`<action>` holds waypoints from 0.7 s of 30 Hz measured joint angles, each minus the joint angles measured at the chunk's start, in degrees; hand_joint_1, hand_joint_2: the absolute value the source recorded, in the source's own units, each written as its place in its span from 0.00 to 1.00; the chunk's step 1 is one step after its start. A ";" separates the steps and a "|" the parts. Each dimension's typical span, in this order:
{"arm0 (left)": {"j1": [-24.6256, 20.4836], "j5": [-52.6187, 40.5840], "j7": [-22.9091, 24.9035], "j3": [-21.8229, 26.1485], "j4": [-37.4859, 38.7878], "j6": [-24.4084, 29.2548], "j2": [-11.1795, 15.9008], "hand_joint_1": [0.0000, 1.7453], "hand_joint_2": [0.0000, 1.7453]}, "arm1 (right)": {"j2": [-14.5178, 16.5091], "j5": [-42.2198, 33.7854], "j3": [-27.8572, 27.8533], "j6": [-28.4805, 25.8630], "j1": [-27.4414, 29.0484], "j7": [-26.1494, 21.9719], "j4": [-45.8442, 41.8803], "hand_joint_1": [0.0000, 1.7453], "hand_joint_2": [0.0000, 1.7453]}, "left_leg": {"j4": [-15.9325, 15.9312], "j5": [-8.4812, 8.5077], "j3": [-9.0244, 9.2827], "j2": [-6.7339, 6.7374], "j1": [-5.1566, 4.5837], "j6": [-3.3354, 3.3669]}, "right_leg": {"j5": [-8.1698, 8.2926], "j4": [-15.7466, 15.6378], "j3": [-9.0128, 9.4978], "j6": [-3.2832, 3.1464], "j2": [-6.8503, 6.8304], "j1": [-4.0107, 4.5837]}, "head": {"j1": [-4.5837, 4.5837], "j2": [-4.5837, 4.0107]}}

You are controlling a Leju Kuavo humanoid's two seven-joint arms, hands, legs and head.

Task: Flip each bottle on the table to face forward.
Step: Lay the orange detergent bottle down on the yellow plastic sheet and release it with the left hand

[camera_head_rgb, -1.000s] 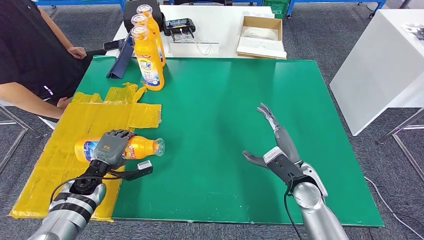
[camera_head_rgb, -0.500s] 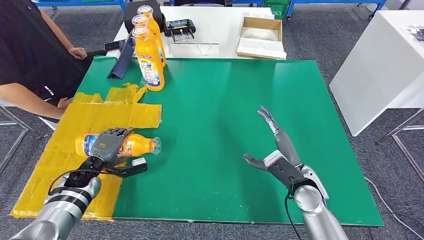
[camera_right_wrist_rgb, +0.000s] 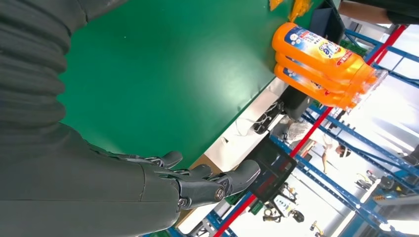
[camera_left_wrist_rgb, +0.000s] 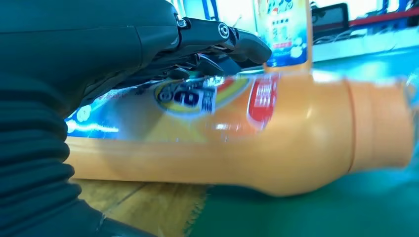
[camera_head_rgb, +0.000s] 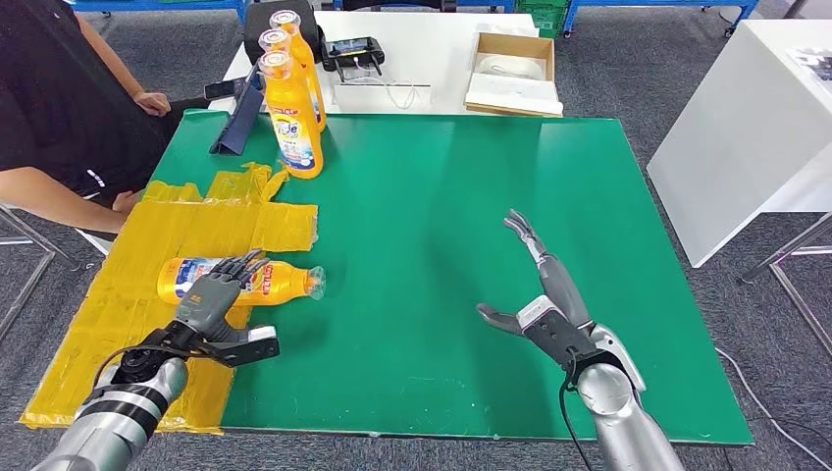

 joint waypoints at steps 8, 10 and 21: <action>4.00 15.29 -7.82 4.17 -10.13 -0.49 -1.73 0.00 0.00 | 0.04 1.31 0.17 -0.74 0.16 0.14 0.00 0.00 0.00 | 0.01 0.00 -0.03 -0.02 0.00 0.00 | 0.00 -0.01 -0.05 0.00 -0.01 0.00 | 0.00 0.00; 4.04 24.84 -9.50 7.10 -13.50 -3.66 -4.00 0.00 0.00 | 0.33 2.94 0.32 -2.24 0.33 0.36 0.00 0.00 0.00 | 0.01 0.00 -0.04 -0.02 0.00 0.00 | 0.00 -0.01 -0.05 0.00 -0.01 0.00 | 0.01 0.00; 6.26 55.24 -11.41 17.81 -30.47 -40.76 -13.36 0.00 0.00 | 6.22 4.52 -2.94 -10.99 6.36 -6.44 -6.84 0.00 0.00 | 0.00 -0.04 -0.10 0.04 0.00 -0.02 | 0.00 -0.01 -0.13 0.01 0.00 0.00 | 0.00 0.00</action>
